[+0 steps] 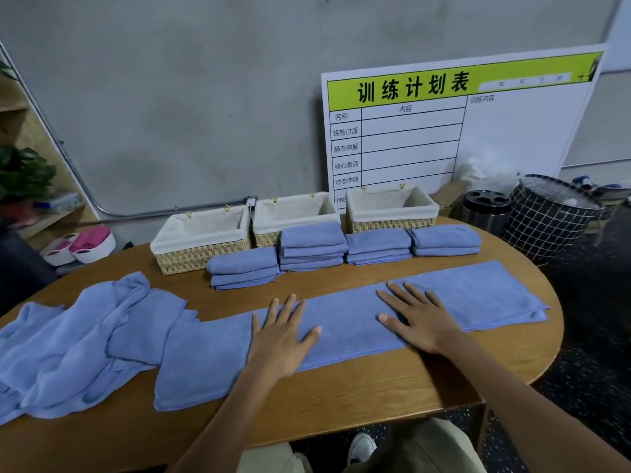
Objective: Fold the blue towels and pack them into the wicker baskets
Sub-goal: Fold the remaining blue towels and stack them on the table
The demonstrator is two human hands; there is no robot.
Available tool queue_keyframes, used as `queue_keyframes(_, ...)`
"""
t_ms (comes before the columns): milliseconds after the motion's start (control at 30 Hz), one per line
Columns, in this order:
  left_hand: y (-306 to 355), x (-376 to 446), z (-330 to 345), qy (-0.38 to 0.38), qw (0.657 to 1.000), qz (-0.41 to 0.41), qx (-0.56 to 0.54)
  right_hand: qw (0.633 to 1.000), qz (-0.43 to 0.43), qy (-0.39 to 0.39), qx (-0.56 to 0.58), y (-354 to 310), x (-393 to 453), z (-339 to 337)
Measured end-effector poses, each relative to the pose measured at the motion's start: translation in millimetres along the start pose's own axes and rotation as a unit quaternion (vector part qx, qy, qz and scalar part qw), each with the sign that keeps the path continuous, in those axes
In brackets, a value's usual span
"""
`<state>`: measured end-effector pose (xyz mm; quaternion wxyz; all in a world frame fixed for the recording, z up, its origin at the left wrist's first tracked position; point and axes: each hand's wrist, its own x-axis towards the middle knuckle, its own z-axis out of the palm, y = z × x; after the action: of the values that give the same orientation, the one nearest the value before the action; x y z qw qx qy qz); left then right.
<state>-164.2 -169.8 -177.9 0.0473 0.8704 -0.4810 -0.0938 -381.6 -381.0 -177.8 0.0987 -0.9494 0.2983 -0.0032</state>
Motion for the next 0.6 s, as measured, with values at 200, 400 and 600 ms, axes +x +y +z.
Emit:
queue_keyframes(200, 34.6, 14.7, -8.4, 0.012, 1.000, 0.016, -0.002, 0.999, 0.033, 0.017, 0.009, 32.8, -11.1, -1.7)
queue_keyframes(400, 148.7, 48.2, 7.5, -0.013, 0.991, 0.133, -0.025, 0.999, 0.020, 0.024, 0.015, 39.1, -8.6, -1.5)
queue_keyframes(600, 149.6, 59.6, 21.3, -0.017, 0.992, 0.126, 0.029, 0.996, 0.071, 0.042, 0.044, 89.2, -17.9, -5.3)
